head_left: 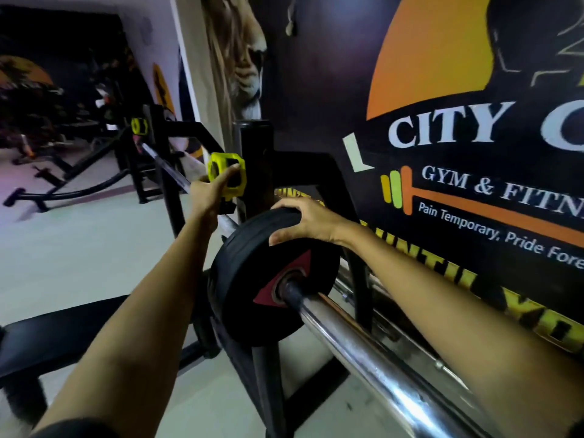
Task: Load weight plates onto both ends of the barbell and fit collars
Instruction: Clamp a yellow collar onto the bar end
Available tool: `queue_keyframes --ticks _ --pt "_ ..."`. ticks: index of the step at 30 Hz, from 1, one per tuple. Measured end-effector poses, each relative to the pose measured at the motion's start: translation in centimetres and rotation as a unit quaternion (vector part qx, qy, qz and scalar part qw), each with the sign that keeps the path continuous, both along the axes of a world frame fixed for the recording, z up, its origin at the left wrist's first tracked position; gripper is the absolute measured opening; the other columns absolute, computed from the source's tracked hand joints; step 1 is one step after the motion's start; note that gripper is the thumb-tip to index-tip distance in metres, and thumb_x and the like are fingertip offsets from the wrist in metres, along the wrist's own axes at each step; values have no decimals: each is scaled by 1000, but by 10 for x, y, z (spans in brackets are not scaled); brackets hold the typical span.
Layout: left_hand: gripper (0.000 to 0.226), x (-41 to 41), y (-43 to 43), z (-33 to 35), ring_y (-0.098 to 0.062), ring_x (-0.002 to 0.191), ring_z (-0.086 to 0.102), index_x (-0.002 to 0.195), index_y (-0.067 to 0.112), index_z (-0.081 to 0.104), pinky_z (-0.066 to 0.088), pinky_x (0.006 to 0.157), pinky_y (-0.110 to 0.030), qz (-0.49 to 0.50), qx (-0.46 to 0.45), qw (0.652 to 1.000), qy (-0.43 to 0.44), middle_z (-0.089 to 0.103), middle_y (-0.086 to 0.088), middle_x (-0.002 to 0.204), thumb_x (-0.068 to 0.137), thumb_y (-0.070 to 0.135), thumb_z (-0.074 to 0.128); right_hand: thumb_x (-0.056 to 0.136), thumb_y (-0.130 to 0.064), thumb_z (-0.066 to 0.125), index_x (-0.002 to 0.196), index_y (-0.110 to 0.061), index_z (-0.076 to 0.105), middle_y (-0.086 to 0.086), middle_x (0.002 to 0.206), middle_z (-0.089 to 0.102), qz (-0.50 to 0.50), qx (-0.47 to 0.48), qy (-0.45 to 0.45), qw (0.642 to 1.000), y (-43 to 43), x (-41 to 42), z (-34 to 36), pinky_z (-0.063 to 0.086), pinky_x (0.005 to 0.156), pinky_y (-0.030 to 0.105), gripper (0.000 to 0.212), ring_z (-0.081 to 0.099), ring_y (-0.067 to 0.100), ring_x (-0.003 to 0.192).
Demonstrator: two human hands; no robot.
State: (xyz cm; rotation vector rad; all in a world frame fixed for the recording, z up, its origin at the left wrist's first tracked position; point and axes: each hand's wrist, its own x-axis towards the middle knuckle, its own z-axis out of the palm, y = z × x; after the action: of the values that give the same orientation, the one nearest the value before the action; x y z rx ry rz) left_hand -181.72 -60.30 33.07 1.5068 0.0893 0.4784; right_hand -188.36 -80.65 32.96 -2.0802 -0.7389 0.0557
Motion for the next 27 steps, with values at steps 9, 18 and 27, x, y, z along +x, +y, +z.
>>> queue_keyframes --ticks 9,18,27 --pt "29 -21 15 -6 -11 58 62 83 13 63 49 48 -26 48 -140 987 -66 64 -1 75 71 35 77 66 -28 81 86 -34 61 -16 81 61 -17 30 20 999 1 -6 -2 42 69 4 29 56 -12 73" --pt "32 -116 30 -18 -13 63 62 92 14 67 51 53 -29 33 3 997 -63 68 -5 84 71 39 71 64 -55 72 117 -31 55 -11 123 52 -33 57 -55 996 -7 -14 -20 38 91 19 61 49 1 112" --pt "29 -252 -50 -63 -15 56 62 74 18 66 56 53 -31 172 -84 977 -90 67 4 64 62 44 75 86 -39 59 146 -18 18 6 155 17 -17 96 1 995 -77 -78 -78 21 111 31 76 18 20 141"
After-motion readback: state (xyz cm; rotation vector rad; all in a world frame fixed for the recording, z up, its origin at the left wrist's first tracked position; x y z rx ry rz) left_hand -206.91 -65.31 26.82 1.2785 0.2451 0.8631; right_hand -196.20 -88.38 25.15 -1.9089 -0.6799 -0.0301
